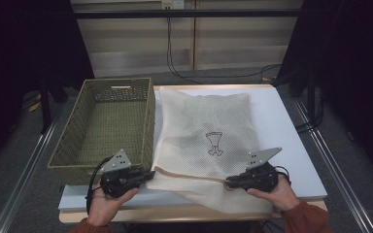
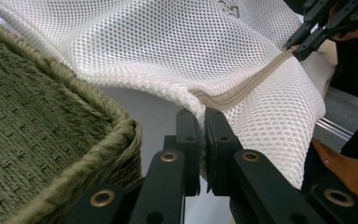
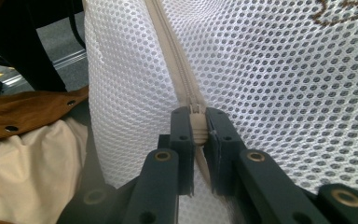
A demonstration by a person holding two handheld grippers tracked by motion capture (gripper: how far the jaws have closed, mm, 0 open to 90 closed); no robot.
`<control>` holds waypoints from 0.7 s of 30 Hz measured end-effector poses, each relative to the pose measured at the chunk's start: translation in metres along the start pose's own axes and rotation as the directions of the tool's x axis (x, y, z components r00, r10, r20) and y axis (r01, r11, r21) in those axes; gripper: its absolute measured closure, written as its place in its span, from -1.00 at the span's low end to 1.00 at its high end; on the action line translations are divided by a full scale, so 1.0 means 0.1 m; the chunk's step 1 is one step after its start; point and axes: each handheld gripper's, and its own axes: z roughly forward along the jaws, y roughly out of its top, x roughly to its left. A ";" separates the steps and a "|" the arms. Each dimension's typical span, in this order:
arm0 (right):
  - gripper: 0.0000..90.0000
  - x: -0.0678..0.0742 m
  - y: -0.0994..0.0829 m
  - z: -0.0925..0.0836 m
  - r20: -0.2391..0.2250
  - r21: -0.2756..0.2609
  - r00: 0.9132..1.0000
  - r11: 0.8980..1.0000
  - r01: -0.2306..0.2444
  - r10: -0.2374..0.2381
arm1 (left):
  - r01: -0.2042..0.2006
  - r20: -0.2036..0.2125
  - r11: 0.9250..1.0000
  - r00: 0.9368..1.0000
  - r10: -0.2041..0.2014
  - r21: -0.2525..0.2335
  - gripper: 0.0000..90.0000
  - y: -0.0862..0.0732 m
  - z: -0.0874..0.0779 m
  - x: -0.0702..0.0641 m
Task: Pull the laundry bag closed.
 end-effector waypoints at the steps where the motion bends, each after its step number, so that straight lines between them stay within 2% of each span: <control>1: 0.84 0.00 0.00 -0.01 -0.004 0.001 1.000 1.000 0.006 -0.006 | 0.003 -0.002 1.000 1.000 -0.003 0.003 0.91 0.00 0.00 -0.01; 5: 0.84 0.00 -0.02 -0.03 0.004 0.000 1.000 1.000 0.004 -0.004 | 0.006 0.010 1.000 1.000 -0.006 -0.001 0.91 0.00 0.01 -0.01; 6: 0.84 0.00 -0.02 -0.03 0.002 0.001 1.000 1.000 0.002 -0.002 | 0.003 -0.001 1.000 1.000 -0.003 0.004 0.91 0.00 0.00 -0.01; 16: 0.84 0.00 -0.09 -0.06 0.012 0.005 1.000 1.000 -0.008 0.008 | 0.007 0.007 1.000 1.000 -0.007 0.001 0.91 0.00 0.00 0.00; 21: 0.84 0.01 -0.07 -0.09 0.017 0.000 1.000 1.000 0.002 -0.002 | 0.006 0.002 1.000 1.000 -0.006 0.001 0.91 0.00 0.00 0.00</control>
